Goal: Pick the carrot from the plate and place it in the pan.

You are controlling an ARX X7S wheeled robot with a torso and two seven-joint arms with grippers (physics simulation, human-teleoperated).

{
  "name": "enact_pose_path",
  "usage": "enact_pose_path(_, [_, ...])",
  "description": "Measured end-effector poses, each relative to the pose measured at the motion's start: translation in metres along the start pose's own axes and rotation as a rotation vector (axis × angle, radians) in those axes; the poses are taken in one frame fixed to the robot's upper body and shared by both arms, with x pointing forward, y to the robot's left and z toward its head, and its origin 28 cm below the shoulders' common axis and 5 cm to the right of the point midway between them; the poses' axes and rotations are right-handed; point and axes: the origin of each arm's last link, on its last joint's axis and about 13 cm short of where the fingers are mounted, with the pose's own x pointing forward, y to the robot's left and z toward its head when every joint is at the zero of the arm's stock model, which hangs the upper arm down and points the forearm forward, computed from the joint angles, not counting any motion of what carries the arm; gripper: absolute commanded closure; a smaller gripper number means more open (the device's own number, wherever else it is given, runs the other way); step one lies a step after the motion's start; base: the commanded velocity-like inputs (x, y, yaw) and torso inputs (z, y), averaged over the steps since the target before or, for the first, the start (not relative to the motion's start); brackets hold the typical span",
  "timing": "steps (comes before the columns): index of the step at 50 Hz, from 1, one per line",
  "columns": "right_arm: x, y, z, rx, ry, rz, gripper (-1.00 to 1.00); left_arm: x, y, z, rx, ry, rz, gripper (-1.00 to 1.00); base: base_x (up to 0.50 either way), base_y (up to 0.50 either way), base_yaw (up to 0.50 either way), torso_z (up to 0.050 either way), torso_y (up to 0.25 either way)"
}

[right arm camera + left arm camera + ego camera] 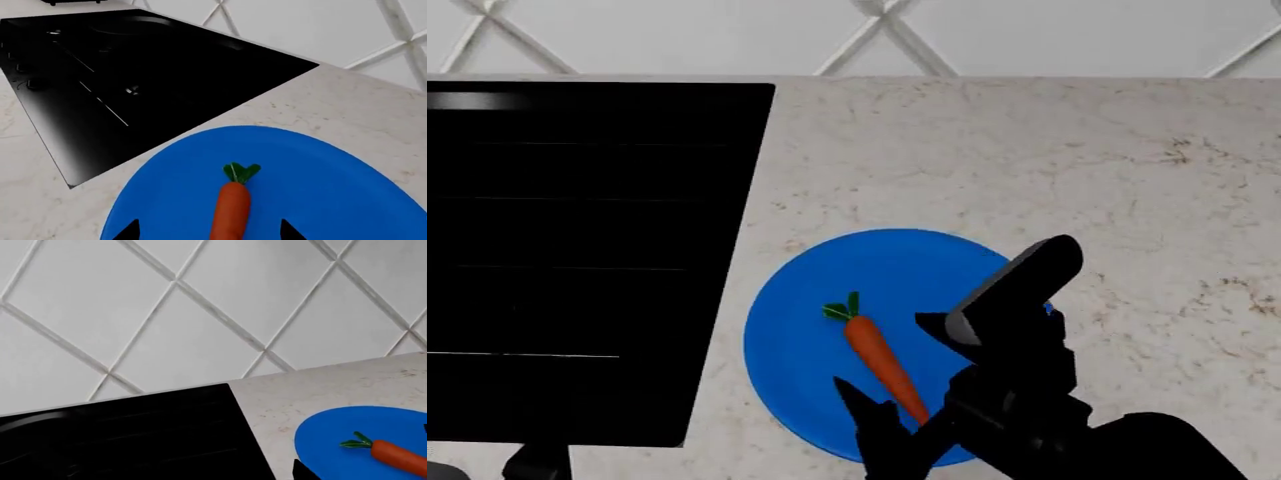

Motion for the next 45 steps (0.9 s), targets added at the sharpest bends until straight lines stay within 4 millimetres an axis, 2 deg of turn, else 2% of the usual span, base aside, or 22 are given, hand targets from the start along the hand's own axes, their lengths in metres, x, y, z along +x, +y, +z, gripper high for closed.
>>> enact_pose_path(17, [0.012, -0.006, -0.005, -0.022, 0.079, -0.029, -1.0, -0.001, 0.0, 0.001, -0.002, 0.003, -0.003, -1.0, 0.0, 0.0, 0.0, 0.0, 0.0])
enact_pose_path(30, [0.02, -0.014, 0.021, -0.086, 0.182, -0.014, -1.0, -0.002, -0.001, -0.002, -0.012, 0.005, -0.003, -1.0, 0.0, 0.0, 0.0, 0.0, 0.0])
enact_pose_path(31, [0.02, -0.014, 0.023, -0.09, 0.185, -0.014, 1.0, -0.002, -0.001, -0.002, -0.013, 0.006, -0.003, -1.0, 0.0, 0.0, 0.0, 0.0, 0.0])
enact_pose_path(45, [0.021, -0.016, 0.037, -0.112, 0.207, -0.016, 1.0, -0.001, -0.003, -0.005, -0.021, 0.006, -0.003, -1.0, 0.0, 0.0, 0.0, 0.0, 0.0])
